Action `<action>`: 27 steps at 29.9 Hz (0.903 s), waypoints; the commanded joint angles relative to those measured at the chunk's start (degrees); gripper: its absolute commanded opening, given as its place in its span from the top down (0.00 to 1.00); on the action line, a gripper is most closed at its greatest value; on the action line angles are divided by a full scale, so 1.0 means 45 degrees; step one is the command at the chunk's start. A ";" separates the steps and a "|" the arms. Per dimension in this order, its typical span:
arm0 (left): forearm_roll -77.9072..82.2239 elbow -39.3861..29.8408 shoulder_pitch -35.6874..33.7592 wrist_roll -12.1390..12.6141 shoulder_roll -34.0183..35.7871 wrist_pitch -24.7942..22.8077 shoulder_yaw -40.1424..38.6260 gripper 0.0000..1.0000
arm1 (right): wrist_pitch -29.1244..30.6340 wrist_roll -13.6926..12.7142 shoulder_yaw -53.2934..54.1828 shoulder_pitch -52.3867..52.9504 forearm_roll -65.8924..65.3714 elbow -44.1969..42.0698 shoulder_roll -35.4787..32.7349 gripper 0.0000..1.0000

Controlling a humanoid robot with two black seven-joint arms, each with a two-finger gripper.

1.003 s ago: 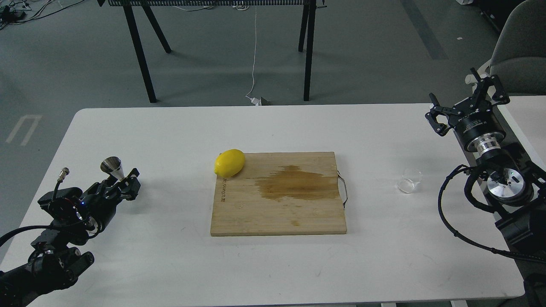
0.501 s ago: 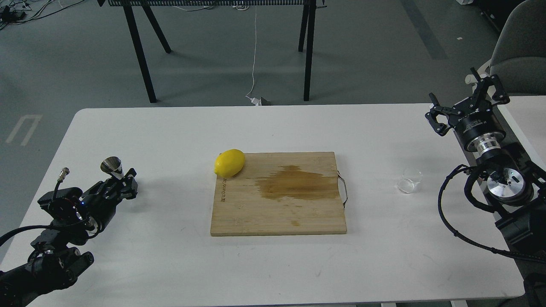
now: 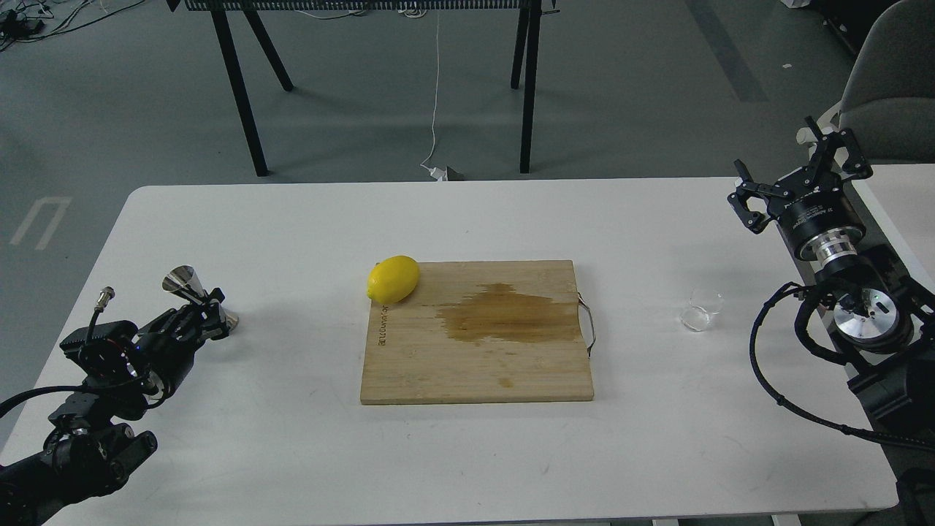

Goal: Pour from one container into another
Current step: 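Carry the jigger with the left gripper over the cutting board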

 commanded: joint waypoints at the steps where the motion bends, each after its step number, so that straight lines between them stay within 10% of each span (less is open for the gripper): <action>1: -0.0020 0.0000 0.0002 0.0000 0.0000 0.0000 -0.0001 0.85 | 0.0000 0.0017 0.0000 0.0001 0.0000 0.0000 -0.0008 0.00; 27: -0.0020 -0.0176 -0.2887 0.0000 0.0254 0.0000 0.1228 0.85 | 0.0000 -0.0022 0.0000 0.0177 0.0000 0.0000 -0.0008 0.00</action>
